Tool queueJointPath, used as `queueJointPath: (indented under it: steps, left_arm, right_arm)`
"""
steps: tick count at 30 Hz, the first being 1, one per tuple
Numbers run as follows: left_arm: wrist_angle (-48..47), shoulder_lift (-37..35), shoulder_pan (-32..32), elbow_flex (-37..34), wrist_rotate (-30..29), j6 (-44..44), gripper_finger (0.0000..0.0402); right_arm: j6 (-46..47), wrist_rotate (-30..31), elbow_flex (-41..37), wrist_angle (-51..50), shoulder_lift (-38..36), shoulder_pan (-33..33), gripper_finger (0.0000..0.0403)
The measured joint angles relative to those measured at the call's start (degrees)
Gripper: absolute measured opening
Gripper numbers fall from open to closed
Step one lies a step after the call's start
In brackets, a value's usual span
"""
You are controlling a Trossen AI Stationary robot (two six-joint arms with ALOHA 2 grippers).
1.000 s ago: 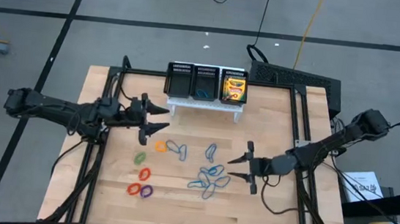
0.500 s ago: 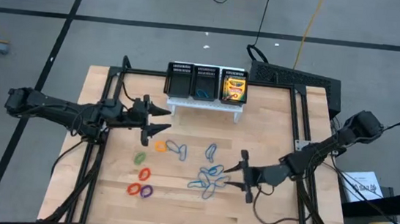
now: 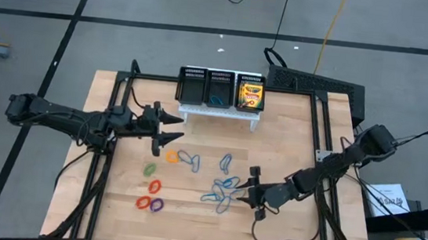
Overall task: Pick & Place Office Desk Supplies
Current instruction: Put the blue rubber band into the middle black bin
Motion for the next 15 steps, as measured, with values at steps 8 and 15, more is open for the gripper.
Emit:
queueJointPath:
  steps: [8, 15]
  left_arm:
    - [-0.2, 0.0, 0.0, 0.0, 0.0, 0.5, 0.0255]
    - [-0.1, 0.0, 0.0, 0.0, 0.0, 0.3, 0.0255]
  right_arm:
    - [3.3, -0.3, -0.4, -3.7, 3.2, -1.7, 0.0155]
    - [5.9, -3.8, -0.4, -2.0, 9.6, -3.6, 0.0155]
